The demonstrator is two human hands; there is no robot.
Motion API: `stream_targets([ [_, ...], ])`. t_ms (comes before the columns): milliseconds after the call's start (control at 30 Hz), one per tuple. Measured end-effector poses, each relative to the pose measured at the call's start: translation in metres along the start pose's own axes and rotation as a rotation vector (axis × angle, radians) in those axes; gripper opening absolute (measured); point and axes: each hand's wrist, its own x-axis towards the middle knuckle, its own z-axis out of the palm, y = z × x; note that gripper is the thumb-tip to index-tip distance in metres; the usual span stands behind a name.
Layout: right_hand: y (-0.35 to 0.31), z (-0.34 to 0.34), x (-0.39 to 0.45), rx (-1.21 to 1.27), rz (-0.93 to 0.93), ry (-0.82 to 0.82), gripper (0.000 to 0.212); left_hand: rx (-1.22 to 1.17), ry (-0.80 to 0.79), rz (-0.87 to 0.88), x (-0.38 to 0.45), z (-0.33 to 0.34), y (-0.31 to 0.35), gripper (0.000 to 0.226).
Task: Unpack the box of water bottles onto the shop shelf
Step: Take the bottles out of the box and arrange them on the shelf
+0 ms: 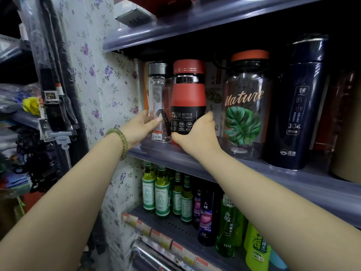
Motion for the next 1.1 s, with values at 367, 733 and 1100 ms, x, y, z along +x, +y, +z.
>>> stream_targets([
  [367,-0.005,-0.01,-0.044,0.068,-0.32,0.095,0.083,-0.059,0.336,0.166,-0.067,-0.002,-0.003,0.053],
  [733,0.016,-0.033,-0.114,0.334,-0.508,-0.064,0.053,-0.029,0.567,0.105,-0.183,0.024,0.006,0.034],
  [1100,0.087,-0.008,-0.24,0.539,-0.464,-0.552,0.05,0.053,0.899,-0.093,-0.374,0.107,-0.018,0.038],
])
